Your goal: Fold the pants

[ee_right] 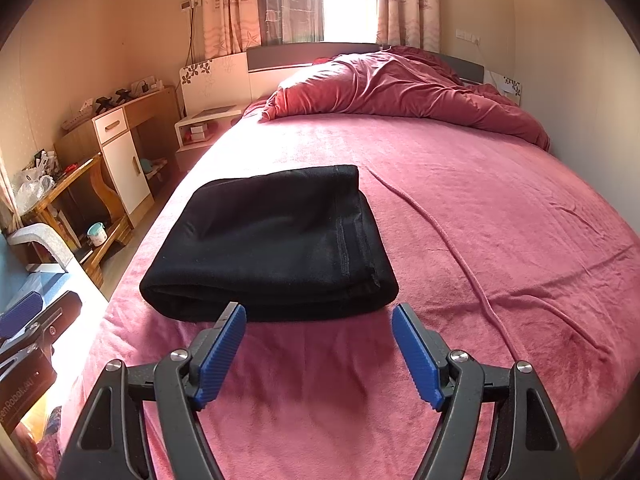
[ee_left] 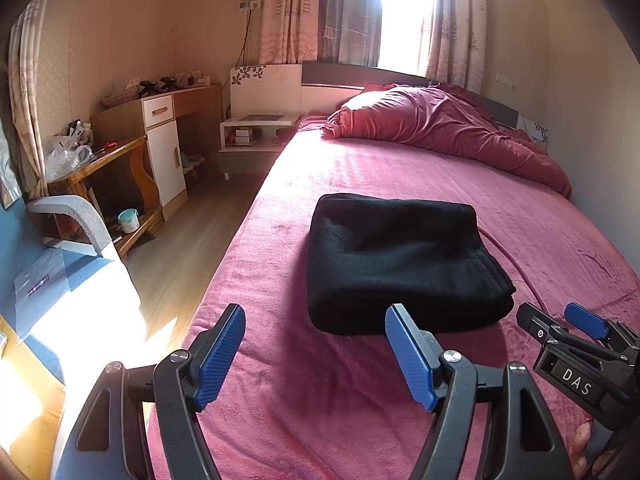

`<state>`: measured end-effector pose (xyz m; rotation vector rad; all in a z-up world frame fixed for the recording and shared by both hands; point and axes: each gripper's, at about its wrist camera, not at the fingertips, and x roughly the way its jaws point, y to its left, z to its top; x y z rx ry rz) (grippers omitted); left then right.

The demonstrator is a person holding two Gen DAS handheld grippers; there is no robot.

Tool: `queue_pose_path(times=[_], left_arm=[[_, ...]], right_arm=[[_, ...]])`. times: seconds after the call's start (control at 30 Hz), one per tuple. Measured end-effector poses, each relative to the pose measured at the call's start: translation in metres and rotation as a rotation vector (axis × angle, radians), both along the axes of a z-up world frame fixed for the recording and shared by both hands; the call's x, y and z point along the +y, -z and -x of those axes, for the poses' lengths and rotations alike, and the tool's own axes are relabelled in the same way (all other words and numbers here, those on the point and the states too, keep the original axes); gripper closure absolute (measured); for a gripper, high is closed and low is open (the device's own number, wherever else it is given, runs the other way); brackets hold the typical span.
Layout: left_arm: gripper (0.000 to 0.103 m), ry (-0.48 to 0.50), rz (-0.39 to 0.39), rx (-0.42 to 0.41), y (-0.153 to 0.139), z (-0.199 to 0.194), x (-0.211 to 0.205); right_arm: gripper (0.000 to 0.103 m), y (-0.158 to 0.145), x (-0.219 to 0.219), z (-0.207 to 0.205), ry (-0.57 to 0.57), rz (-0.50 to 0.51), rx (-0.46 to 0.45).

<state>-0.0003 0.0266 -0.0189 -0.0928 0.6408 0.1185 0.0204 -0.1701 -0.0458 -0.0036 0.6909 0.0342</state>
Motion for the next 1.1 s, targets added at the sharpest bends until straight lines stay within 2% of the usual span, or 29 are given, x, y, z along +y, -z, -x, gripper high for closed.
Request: queue_pose_path(times=[1.1], left_arm=[[0.029,-0.012,0.032,0.001,-0.0035,-0.0003,0.004]], right_arm=[[0.026,-0.0051,-0.0063,0.0001,-0.01,0.017,-0.022]])
